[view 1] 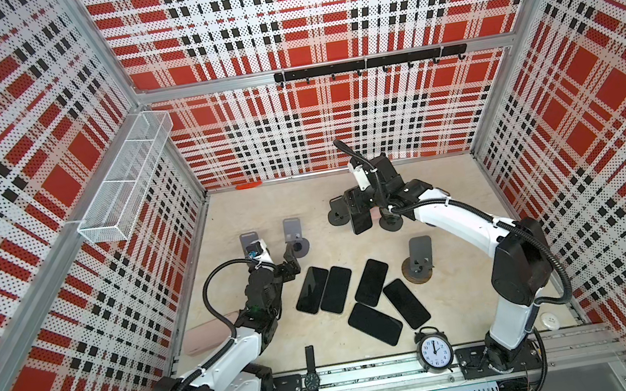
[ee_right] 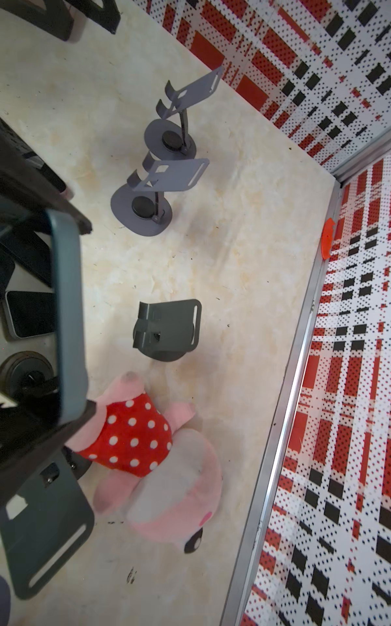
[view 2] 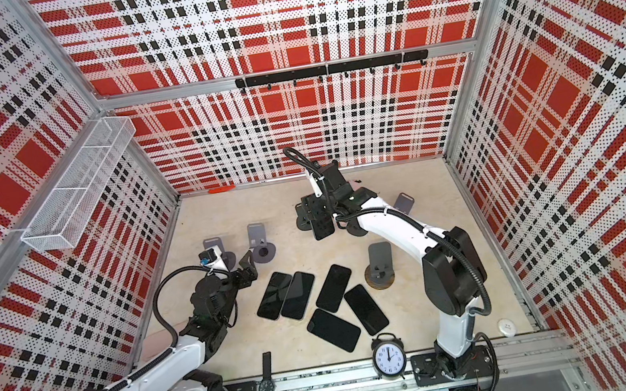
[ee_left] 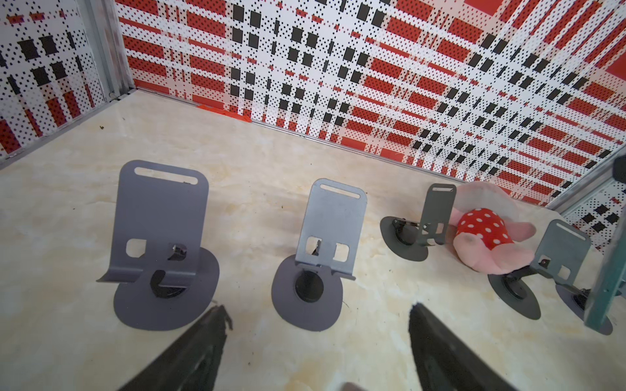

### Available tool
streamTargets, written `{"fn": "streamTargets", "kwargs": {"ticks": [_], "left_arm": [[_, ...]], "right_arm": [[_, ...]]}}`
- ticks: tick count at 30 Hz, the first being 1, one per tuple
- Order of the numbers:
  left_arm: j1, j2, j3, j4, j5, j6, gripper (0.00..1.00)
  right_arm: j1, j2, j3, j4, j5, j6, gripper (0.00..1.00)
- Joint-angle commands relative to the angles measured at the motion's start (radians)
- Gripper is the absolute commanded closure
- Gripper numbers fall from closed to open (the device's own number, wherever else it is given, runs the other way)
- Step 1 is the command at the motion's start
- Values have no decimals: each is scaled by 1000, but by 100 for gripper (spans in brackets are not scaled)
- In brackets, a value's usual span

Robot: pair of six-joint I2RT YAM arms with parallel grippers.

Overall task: Remove the phone from the phone stand
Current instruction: 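Lift the teal-edged phone off its stand with the right gripper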

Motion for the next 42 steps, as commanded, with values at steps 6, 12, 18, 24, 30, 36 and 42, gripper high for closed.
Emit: {"fn": "streamTargets", "kwargs": {"ticks": [6,12,18,24,30,36,42], "left_arm": [[4,-2,-16,32,-32,6,12],[8,-15,-23,32,-37,7,12],[21,-17,-30,32,-36,-3,11],[27,-20,-30,32,-26,-5,11],[27,-21,-35,36,-20,-12,11],[29,-10,-36,46,-11,-14,11],[29,-2,-33,45,-17,-13,11]], "right_arm": [[98,161,136,-33,4,-194,31],[112,233,186,-91,-6,-251,31],[113,313,244,-163,-19,-268,33],[112,344,254,-192,0,-274,32],[112,387,295,-256,-15,-256,32],[112,417,304,-273,-14,-261,32],[114,456,325,-295,-28,-267,32]]}}
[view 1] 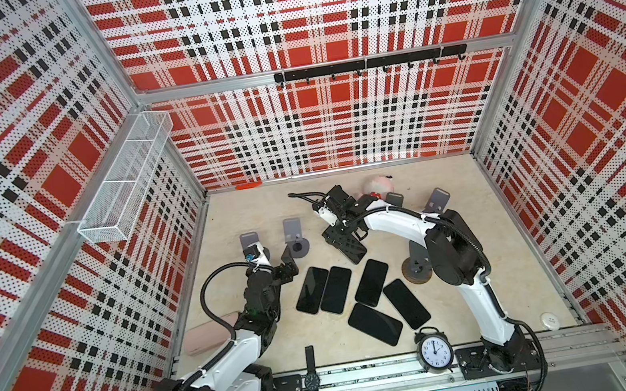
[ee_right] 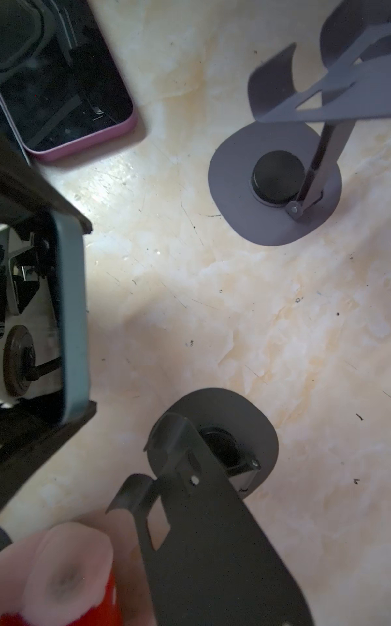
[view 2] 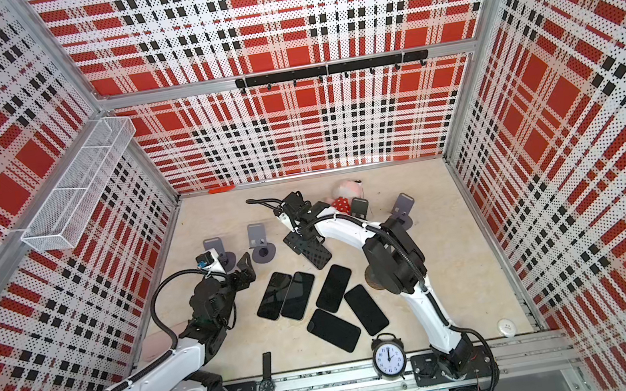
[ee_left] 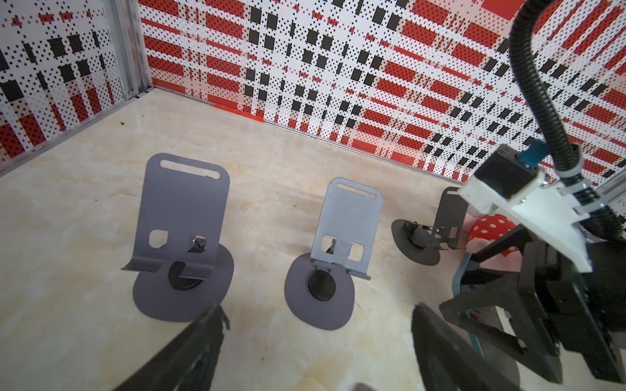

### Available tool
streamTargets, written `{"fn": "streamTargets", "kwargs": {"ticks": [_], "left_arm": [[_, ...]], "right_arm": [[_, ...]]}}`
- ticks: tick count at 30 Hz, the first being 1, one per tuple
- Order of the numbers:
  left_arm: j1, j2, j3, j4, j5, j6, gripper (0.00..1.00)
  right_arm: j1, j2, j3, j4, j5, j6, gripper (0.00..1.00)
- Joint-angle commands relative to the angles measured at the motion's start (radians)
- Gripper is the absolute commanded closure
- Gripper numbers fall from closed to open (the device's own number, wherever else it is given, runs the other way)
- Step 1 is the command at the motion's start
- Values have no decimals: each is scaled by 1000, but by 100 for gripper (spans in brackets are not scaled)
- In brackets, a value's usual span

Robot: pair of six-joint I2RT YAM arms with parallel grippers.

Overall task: Remove the phone from the phone stand
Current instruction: 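Lift the teal-edged phone off its stand with the right gripper, then lower the teal-edged phone flat onto the table beside the black phones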

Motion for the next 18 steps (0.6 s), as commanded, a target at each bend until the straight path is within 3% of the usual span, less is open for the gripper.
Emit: {"fn": "streamTargets", "kwargs": {"ticks": [1,18], "left_arm": [[5,5,-7,26,-3,1,11],[16,-30,-20,28,-6,-3,10]], "right_arm": [[1,30,24,-23,-18,-21,32],[32,50,-26,-53,28,-55,30]]}}
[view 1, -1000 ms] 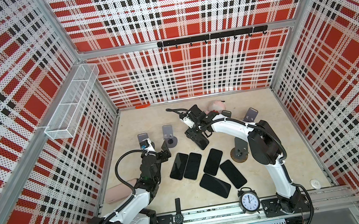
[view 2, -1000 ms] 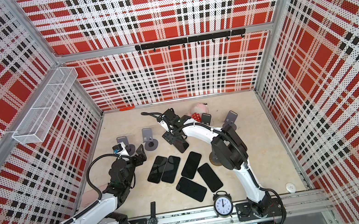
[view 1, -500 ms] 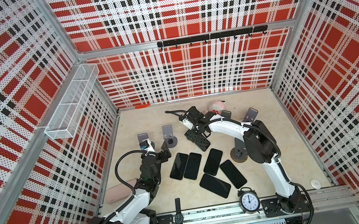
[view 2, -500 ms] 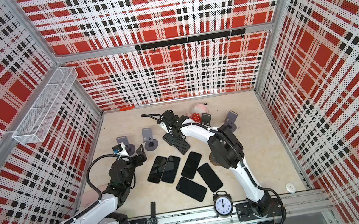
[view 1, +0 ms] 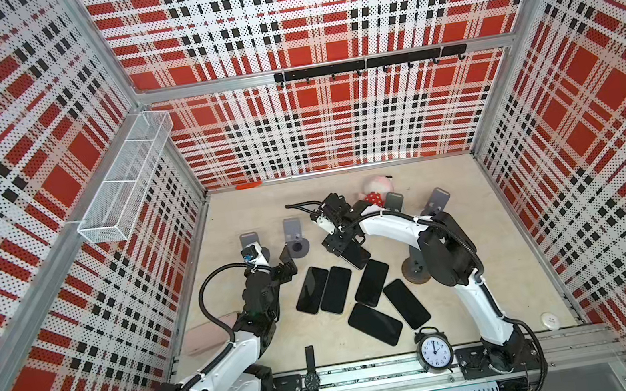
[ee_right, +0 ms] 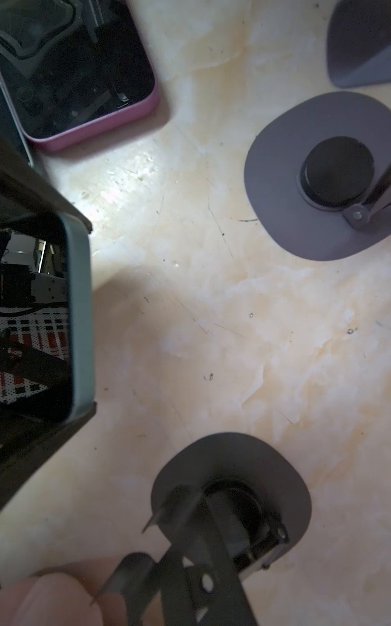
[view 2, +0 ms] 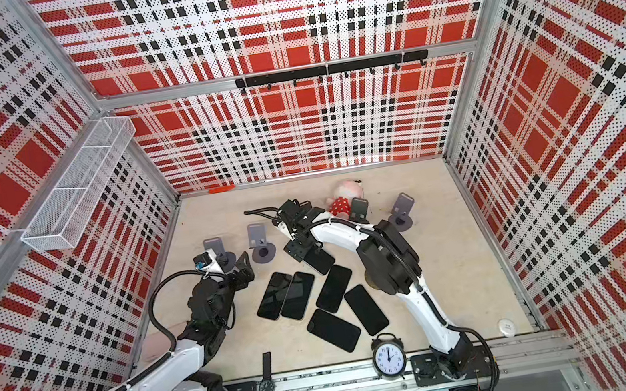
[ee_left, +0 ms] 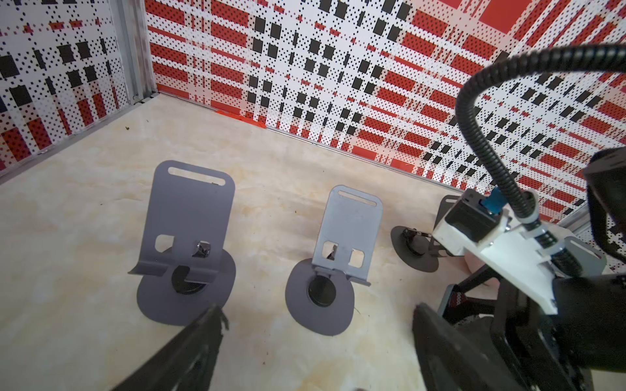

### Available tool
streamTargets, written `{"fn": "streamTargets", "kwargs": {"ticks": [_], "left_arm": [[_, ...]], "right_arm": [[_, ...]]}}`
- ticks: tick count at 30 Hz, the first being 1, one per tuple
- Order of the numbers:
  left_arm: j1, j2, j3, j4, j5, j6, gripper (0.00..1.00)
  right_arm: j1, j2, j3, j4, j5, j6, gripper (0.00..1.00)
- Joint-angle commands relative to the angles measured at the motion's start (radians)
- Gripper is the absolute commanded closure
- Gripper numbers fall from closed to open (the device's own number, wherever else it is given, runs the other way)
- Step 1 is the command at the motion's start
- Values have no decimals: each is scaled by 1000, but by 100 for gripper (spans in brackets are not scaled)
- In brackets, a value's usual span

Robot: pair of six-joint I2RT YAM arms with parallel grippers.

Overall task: Remove the phone from the phone stand
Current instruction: 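Lower the teal-edged phone flat onto the table beside the black phones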

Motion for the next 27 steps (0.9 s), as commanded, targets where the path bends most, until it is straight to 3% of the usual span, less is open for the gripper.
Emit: {"fn": "streamTargets", "kwargs": {"ticks": [1,13,27], "left_arm": [[8,-1,-10,27,0,2,10],[9,42,6,32,18,-4,9],[9,51,6,44,36,-1,9]], "right_arm": [[8,17,-19,-20,10,-22,31],[14,72,19,-84,58,-23,28],[14,137,70,-155,-12,-9,25]]}}
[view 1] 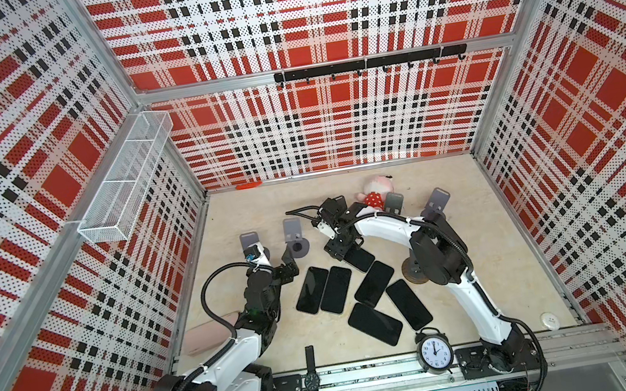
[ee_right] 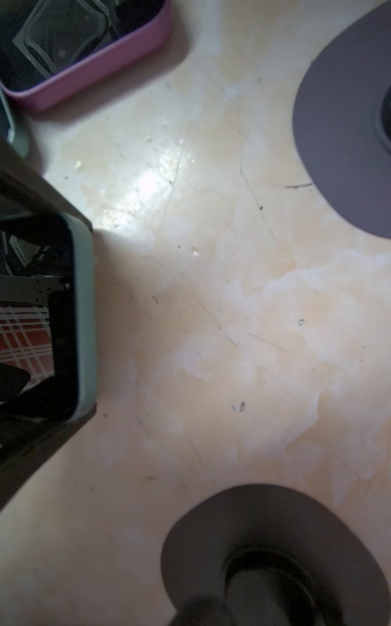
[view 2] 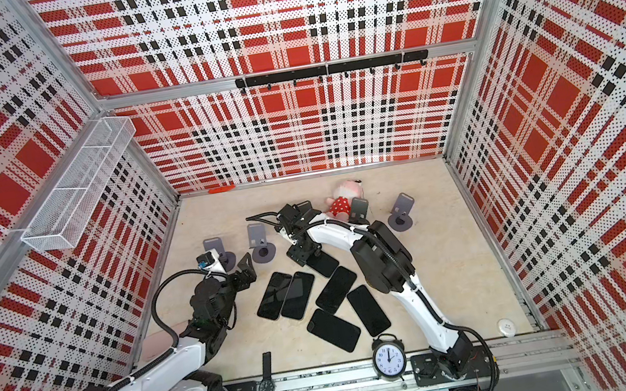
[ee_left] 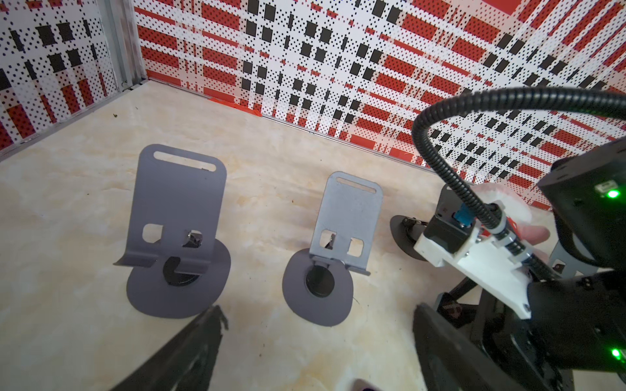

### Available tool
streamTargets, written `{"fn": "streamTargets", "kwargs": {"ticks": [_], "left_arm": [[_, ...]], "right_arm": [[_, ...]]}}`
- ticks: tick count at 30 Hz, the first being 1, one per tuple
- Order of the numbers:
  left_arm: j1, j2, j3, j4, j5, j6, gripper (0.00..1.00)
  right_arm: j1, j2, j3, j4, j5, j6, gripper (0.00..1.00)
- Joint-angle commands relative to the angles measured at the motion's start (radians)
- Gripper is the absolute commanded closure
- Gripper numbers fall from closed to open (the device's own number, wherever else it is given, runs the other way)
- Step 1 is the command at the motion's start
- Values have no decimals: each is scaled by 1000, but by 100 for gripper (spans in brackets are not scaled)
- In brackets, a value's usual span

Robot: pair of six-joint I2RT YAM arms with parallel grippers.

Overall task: Remove the phone from the phone stand
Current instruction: 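Lower the teal-edged phone flat onto the table beside the black phones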

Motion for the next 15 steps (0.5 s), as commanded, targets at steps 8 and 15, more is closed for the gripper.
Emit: {"fn": "streamTargets", "kwargs": {"ticks": [8,15], "left_arm": [[8,18,9,32,31,6,9],[7,17,5,33,33,7,9]], "right_arm": [[7,64,1,-39,-112,-21,23],[7,82,16,-38,-109,-23,22]]}}
